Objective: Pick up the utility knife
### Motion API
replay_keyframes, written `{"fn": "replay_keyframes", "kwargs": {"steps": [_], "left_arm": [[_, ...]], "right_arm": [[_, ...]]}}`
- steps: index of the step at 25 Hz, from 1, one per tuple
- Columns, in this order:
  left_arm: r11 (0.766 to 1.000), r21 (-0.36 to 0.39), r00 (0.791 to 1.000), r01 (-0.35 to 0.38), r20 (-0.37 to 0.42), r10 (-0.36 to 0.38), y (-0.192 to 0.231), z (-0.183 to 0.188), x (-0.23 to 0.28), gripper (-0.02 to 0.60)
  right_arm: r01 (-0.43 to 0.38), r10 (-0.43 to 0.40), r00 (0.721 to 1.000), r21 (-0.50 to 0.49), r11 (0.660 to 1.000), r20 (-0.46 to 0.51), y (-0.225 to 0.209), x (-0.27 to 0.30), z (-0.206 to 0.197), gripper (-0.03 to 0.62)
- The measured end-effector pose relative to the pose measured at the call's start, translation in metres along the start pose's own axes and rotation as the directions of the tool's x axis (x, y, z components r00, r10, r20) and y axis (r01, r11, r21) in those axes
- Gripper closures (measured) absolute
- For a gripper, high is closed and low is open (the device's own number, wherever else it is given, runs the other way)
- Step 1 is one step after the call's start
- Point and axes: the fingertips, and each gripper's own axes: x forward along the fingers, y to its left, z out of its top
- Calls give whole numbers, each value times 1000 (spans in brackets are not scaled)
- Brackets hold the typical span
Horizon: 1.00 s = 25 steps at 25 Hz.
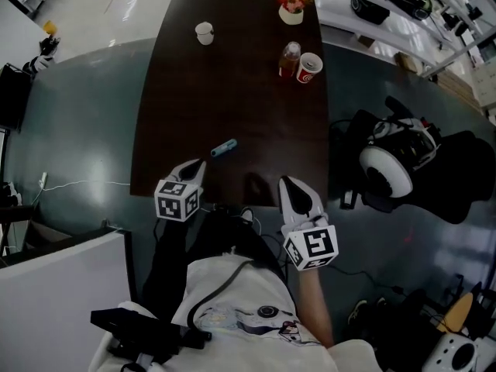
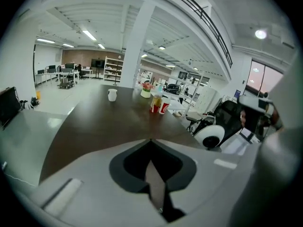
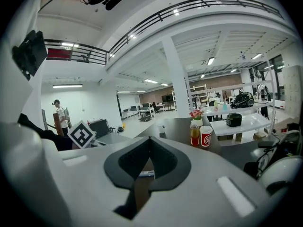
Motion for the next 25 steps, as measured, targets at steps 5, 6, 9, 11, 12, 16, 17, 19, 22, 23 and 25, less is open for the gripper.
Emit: {"fn": "replay_keyframes", "kwargs": {"steps": [5, 6, 9, 11, 12, 16, 17, 19, 22, 23, 25], "left_arm": [[999, -12, 993, 38, -107, -39, 19, -21, 39, 581], [999, -8, 991, 44, -129, -45, 23, -25, 47, 581], [998, 2, 980, 63, -192, -62, 34, -37, 71, 581], [997, -2, 971, 78, -228, -76, 40, -46, 84, 581], [996, -3, 966, 86, -243, -84, 42, -49, 90, 581], [991, 37, 945, 128, -309, -110, 43, -58, 114, 581], [989, 49, 937, 139, -328, -116, 43, -60, 118, 581], [983, 64, 919, 170, -370, -135, 42, -67, 124, 537], [972, 94, 891, 218, -424, -159, 40, -76, 129, 505], [968, 103, 885, 229, -437, -162, 40, -80, 133, 501], [962, 111, 869, 251, -463, -173, 43, -89, 144, 486]], "right_arm": [[56, -56, 998, 17, 998, -23, -8, 8, 4, 592], [61, -61, 998, 15, 998, -32, -8, 12, 4, 592], [69, -69, 996, 7, 998, -56, -8, 24, 5, 592], [71, -70, 995, 12, 997, -68, -5, 33, 5, 592], [70, -69, 995, 16, 997, -79, -5, 39, 3, 592], [124, -116, 983, 51, 991, -144, -14, 60, -19, 592], [152, -141, 977, 58, 987, -162, -19, 64, -25, 592], [193, -178, 966, 67, 979, -189, -26, 69, -33, 592], [210, -190, 959, 80, 974, -209, -31, 72, -41, 592], [210, -189, 958, 82, 974, -215, -34, 75, -46, 592], [210, -184, 954, 86, 974, -238, -40, 88, -64, 592]]}}
